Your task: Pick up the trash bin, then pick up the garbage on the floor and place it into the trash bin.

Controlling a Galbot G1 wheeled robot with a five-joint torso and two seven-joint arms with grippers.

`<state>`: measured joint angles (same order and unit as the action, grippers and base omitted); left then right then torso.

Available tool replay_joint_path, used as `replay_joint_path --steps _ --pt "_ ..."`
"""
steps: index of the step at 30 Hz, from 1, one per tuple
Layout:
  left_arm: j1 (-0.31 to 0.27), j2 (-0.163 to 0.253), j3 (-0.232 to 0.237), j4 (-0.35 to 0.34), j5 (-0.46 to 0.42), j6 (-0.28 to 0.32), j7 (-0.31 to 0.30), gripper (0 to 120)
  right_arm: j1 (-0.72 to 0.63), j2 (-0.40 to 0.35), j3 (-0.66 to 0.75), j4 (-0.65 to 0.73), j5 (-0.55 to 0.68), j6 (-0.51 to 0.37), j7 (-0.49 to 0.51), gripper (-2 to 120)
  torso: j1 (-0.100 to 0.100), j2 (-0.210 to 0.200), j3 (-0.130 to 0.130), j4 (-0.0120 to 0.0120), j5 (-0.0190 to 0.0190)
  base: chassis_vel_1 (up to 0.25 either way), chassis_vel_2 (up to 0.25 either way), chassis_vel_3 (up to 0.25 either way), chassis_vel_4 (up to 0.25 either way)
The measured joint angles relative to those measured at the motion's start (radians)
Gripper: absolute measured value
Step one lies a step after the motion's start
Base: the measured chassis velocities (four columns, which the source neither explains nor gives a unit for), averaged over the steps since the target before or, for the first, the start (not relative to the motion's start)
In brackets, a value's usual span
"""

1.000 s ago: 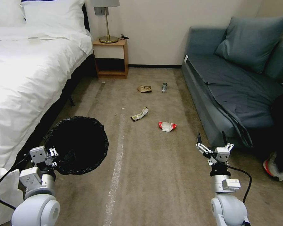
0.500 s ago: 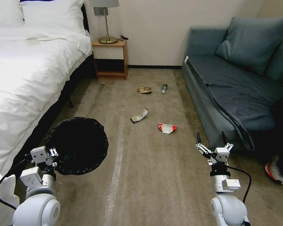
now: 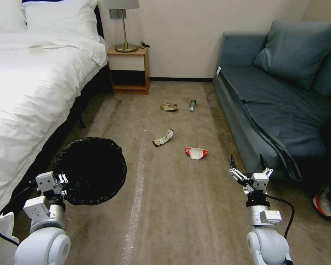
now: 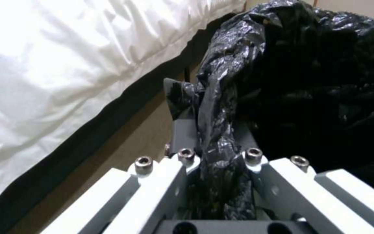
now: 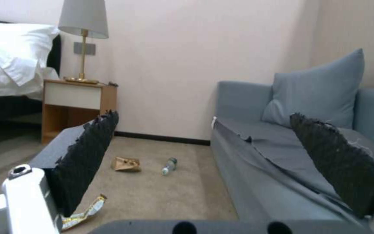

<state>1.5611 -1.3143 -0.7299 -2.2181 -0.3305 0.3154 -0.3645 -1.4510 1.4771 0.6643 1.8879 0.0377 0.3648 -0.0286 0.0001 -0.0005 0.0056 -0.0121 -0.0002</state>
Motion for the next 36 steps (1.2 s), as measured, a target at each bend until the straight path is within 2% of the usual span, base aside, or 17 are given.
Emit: replay_joint_path --steps 18,36 --pt "0.013 -0.003 -0.004 -0.014 0.005 -0.009 0.003 4 -0.004 0.000 0.006 0.005 0.000 0.008 -0.005 100 0.000 0.000 0.000 0.0001 0.0000 -0.062 0.063 0.069 -0.075" --pt "0.001 -0.003 -0.004 -0.007 0.004 -0.009 0.003 4 0.008 -0.005 0.010 -0.004 0.007 0.008 -0.009 100 0.000 0.000 0.000 0.0000 0.0000 -0.102 0.098 0.098 -0.104"
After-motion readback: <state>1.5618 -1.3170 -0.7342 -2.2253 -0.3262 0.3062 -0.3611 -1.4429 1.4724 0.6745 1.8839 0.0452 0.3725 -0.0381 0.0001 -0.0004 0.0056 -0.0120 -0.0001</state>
